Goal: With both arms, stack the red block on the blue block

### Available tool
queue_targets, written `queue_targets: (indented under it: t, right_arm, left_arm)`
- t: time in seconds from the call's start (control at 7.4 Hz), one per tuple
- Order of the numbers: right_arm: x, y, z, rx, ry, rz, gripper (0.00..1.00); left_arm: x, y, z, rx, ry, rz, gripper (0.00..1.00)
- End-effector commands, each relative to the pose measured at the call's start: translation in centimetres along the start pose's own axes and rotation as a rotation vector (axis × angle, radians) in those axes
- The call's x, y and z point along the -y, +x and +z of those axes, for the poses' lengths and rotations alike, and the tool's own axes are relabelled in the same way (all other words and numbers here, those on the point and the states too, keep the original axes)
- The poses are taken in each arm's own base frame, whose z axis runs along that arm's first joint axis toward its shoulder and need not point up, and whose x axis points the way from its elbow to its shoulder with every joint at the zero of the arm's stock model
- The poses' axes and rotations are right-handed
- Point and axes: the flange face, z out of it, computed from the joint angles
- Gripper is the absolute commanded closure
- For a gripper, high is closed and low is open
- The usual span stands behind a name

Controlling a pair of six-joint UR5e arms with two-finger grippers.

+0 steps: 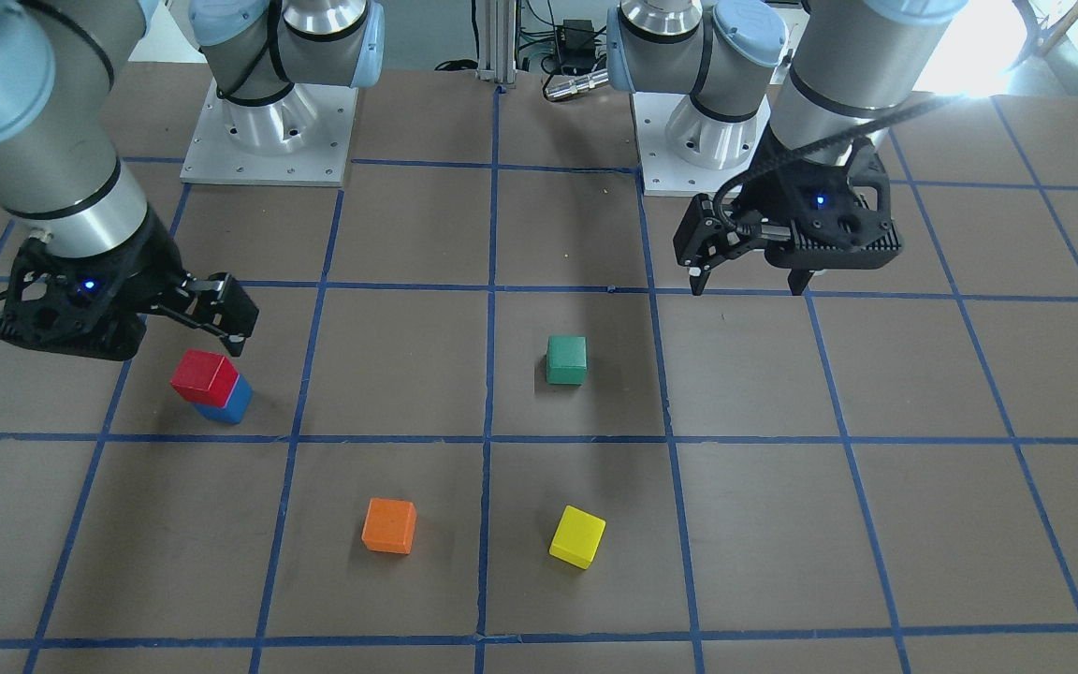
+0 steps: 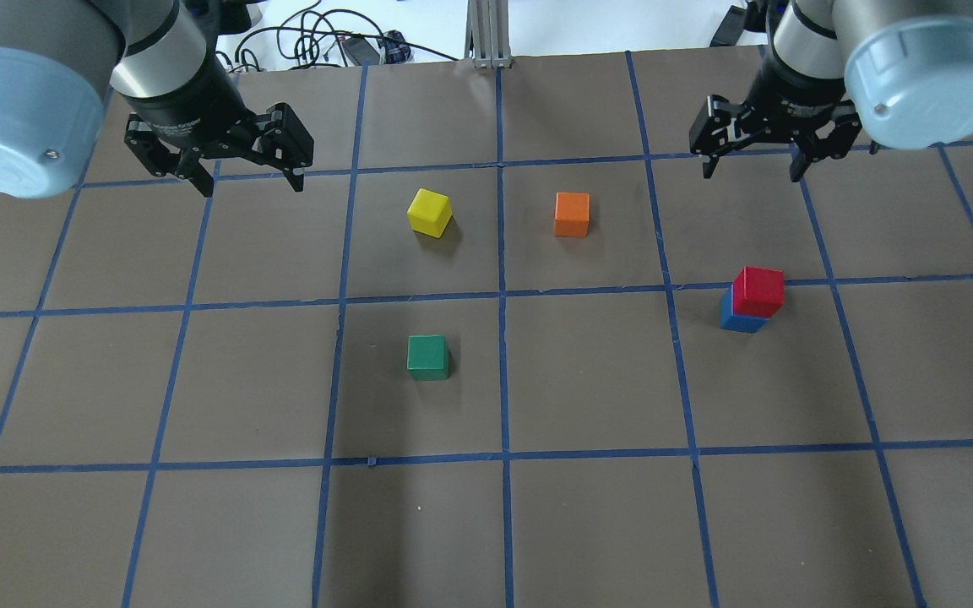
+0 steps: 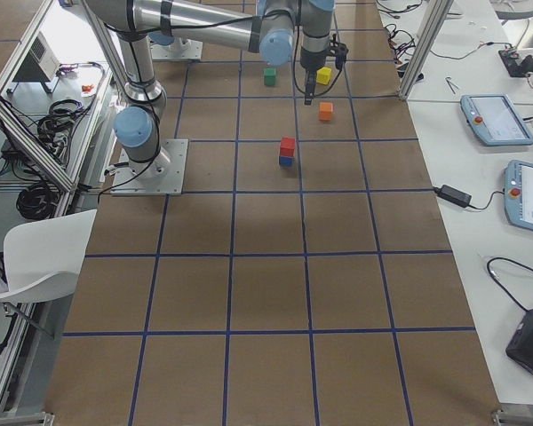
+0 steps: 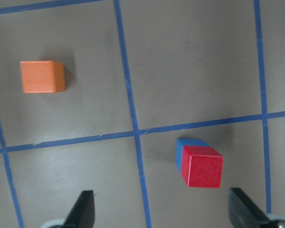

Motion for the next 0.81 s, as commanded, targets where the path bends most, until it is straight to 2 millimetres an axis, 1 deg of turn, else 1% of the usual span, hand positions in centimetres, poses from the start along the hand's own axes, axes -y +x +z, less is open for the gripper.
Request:
queue_targets:
  t: [0.0, 0.14, 0.27, 0.54, 0.68]
  right_arm:
    - [-4.1, -5.2, -5.1, 0.017, 0.029, -0.058, 0.0]
    - [-4.6, -5.1, -5.2, 0.009, 0.018, -0.04, 0.0]
    - [-4.6, -4.6, -5.9, 0.016, 0.043, -0.035, 0.0]
    - [-4.1, -4.5, -5.1, 0.017, 0.023, -0.024, 0.0]
    - [-3.9, -4.0, -5.2, 0.016, 0.029, -0.026, 0.0]
  left_arm:
    - [-1.0, 2.6, -1.8, 0.003, -0.011, 0.051, 0.0]
    - [-1.1, 2.8, -1.4, -0.003, -0.061, 0.05, 0.0]
    - [-1.4, 2.6, -2.3, 0.002, -0.043, 0.059, 0.0]
    - [-1.0, 2.7, -1.5, 0.004, -0.049, 0.052, 0.0]
    - [-0.8, 2.6, -1.5, 0.004, -0.049, 0.05, 0.0]
